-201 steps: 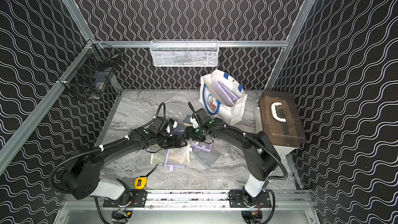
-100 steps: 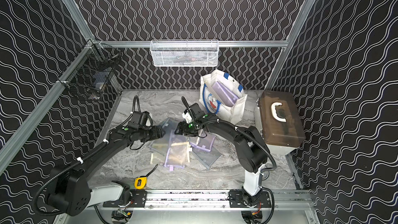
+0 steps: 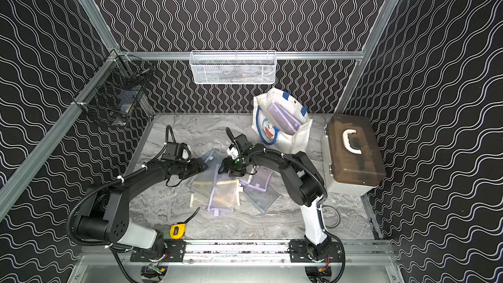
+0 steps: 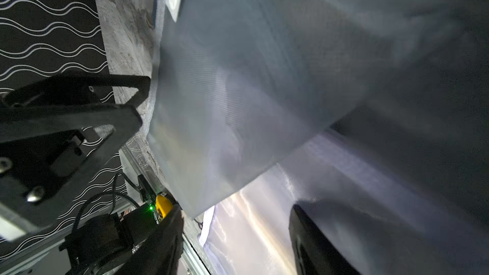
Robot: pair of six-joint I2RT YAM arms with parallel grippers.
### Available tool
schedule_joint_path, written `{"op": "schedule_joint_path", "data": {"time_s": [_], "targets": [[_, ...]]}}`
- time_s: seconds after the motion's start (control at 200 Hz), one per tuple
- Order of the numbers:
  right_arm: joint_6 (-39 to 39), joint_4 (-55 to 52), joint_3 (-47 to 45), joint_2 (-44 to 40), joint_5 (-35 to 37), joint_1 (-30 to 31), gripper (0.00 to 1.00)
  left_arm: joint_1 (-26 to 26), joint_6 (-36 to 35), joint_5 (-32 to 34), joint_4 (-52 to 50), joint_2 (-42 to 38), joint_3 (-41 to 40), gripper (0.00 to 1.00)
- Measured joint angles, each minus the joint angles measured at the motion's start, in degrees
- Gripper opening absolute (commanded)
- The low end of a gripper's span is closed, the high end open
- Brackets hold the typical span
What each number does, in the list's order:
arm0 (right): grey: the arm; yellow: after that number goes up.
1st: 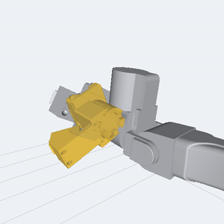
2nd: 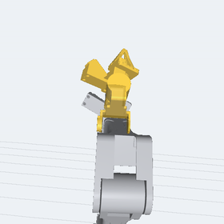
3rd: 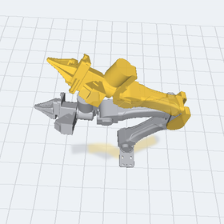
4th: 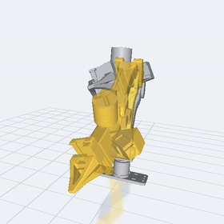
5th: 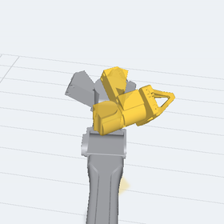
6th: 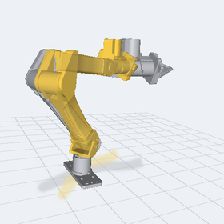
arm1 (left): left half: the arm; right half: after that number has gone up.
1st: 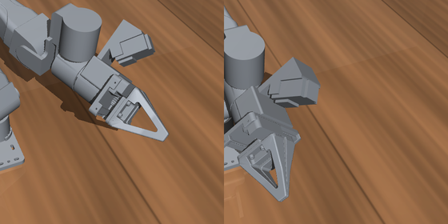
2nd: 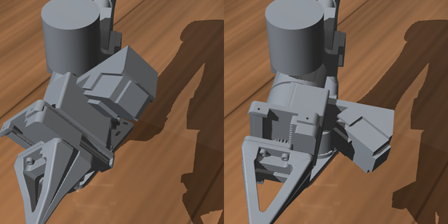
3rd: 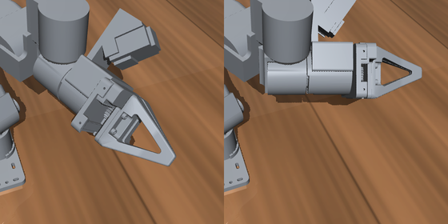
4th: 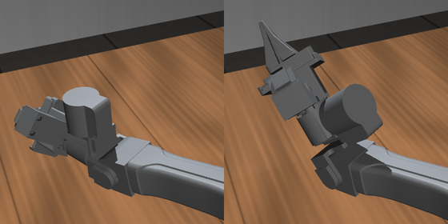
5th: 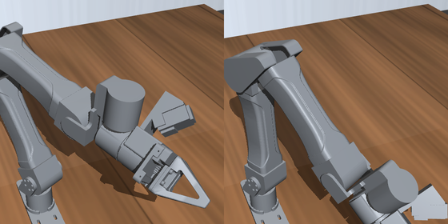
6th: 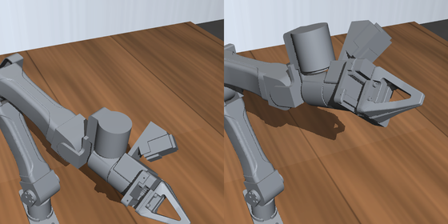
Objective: Put the pencil pouch into the canvas bag
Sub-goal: Pick up the pencil pouch.
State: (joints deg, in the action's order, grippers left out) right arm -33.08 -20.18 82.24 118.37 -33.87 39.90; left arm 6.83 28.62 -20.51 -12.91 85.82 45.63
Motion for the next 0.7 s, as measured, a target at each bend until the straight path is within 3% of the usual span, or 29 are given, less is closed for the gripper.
{"op": "schedule_joint_path", "data": {"time_s": [0.12,0.28,0.636,0.696], "targets": [[-1.1,2.6,-0.7,0.7,-1.3,-0.2,0.60,1.7,0.7,-2.1,1.0,0.0,-0.9,0.61],[-3.4,7.2,-2.5,0.7,-2.8,-0.6,0.54,4.6,1.9,-4.2,1.3,-0.9,-1.8,0.56],[-4.7,9.8,-4.1,-4.3,-1.9,-0.6,0.01,9.5,5.0,-9.3,2.4,-3.4,-3.0,0.54],[-2.8,8.8,-3.5,-6.4,-1.1,-0.6,0.00,9.6,5.7,-9.3,2.2,-5.1,-3.0,0.57]]}}
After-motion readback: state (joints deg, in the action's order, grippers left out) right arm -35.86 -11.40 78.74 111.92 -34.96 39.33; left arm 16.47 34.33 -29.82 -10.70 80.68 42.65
